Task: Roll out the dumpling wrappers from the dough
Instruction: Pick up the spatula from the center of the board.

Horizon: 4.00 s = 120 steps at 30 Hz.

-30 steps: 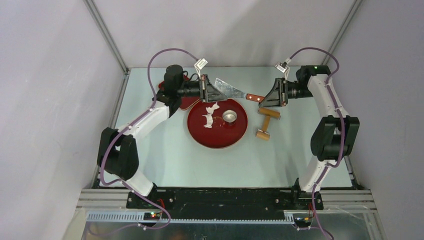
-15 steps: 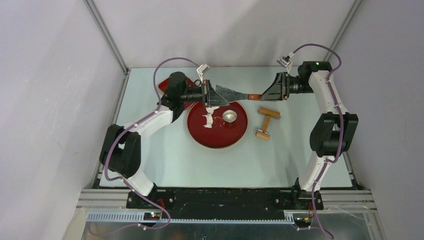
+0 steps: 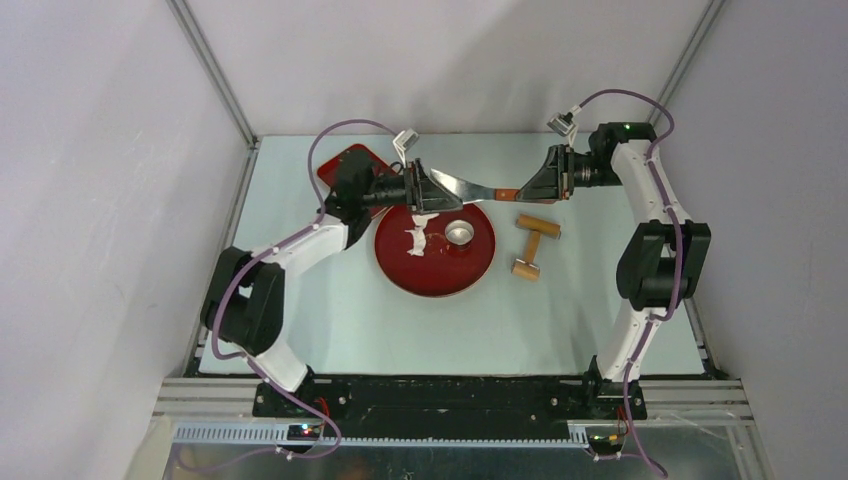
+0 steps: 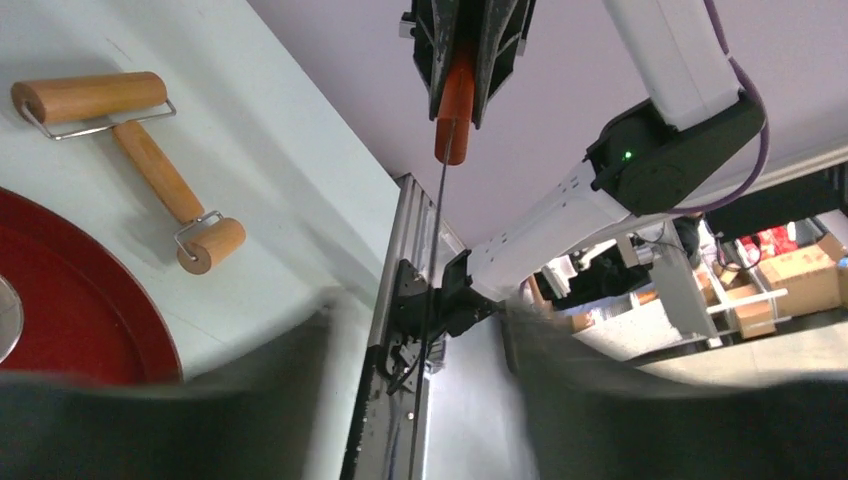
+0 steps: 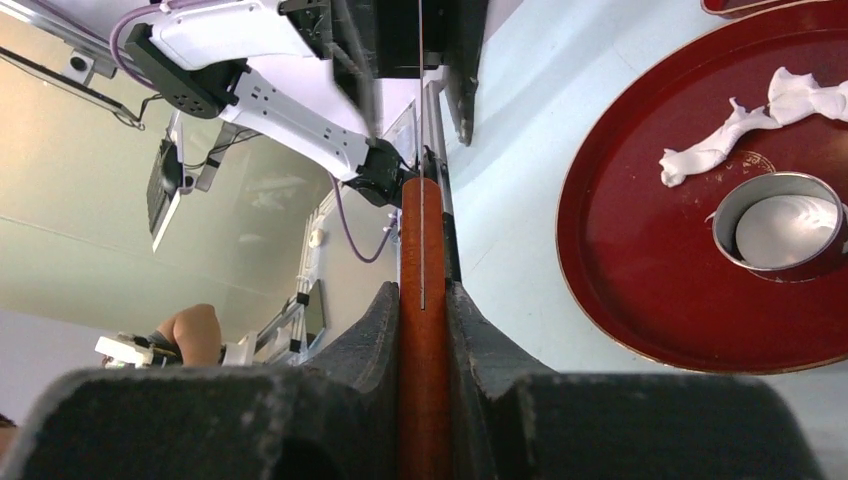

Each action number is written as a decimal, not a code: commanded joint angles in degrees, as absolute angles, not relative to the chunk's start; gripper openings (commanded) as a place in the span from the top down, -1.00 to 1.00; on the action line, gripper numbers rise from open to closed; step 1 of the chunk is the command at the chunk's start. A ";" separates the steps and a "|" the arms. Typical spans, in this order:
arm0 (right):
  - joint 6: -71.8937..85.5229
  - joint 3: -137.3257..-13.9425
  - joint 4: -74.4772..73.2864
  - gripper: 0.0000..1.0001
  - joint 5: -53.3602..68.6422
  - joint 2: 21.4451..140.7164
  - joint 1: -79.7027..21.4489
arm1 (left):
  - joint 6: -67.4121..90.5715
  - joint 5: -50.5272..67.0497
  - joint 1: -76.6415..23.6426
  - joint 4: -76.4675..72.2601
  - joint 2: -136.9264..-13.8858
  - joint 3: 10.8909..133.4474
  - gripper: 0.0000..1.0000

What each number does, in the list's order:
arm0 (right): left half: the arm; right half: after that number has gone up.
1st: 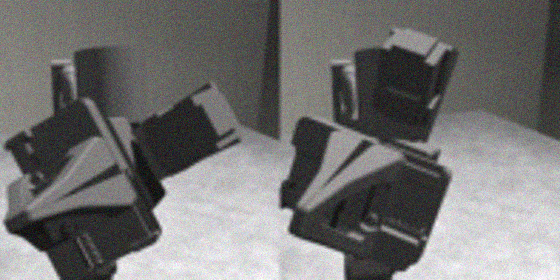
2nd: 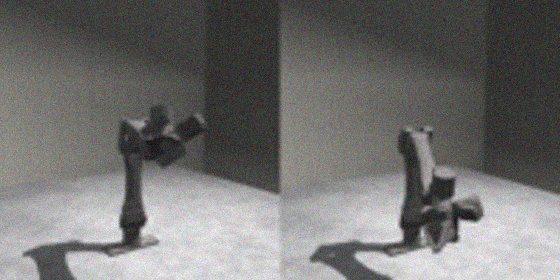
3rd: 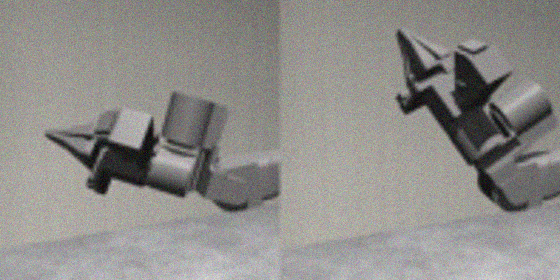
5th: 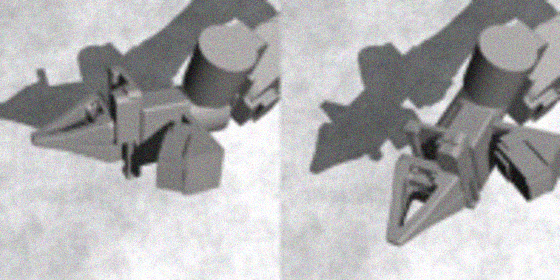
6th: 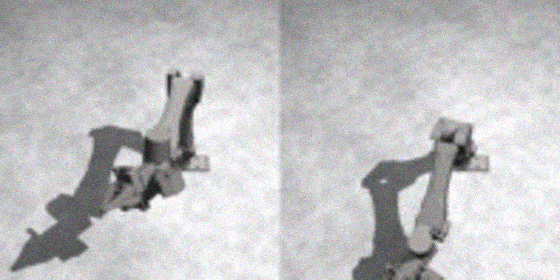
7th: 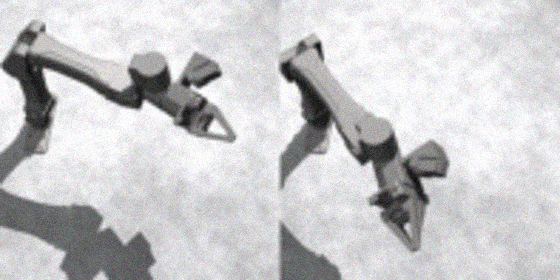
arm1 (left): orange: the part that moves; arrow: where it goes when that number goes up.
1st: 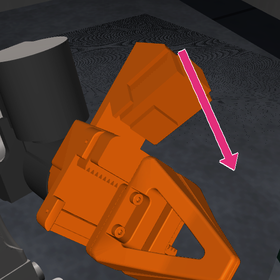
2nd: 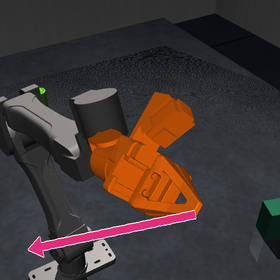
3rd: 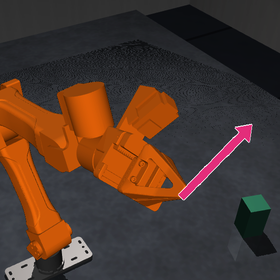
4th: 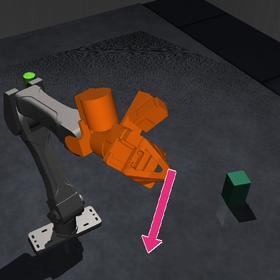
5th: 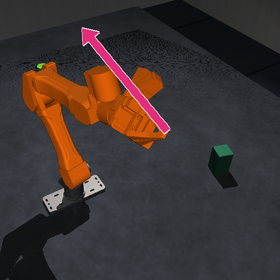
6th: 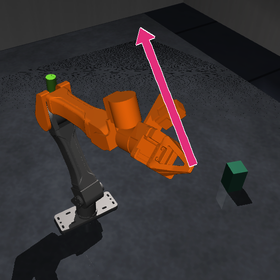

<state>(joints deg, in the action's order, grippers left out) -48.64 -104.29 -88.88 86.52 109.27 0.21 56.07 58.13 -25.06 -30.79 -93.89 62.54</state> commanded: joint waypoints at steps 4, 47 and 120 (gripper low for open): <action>-47.87 -105.60 -92.04 1.00 92.22 107.76 1.36 | 51.08 58.99 -23.51 -29.33 -93.77 65.71 -0.97; -37.71 -114.31 -91.76 -0.97 78.47 110.86 -2.09 | -3.79 63.92 -29.97 34.05 -97.91 85.04 1.00; 71.29 -60.51 59.22 0.32 68.21 100.02 -2.71 | 43.75 51.73 -27.85 0.70 -107.39 87.95 1.00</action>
<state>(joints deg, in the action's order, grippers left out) 73.89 -59.88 59.75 70.35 102.43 -3.99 43.55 50.92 -27.09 1.80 -107.90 87.20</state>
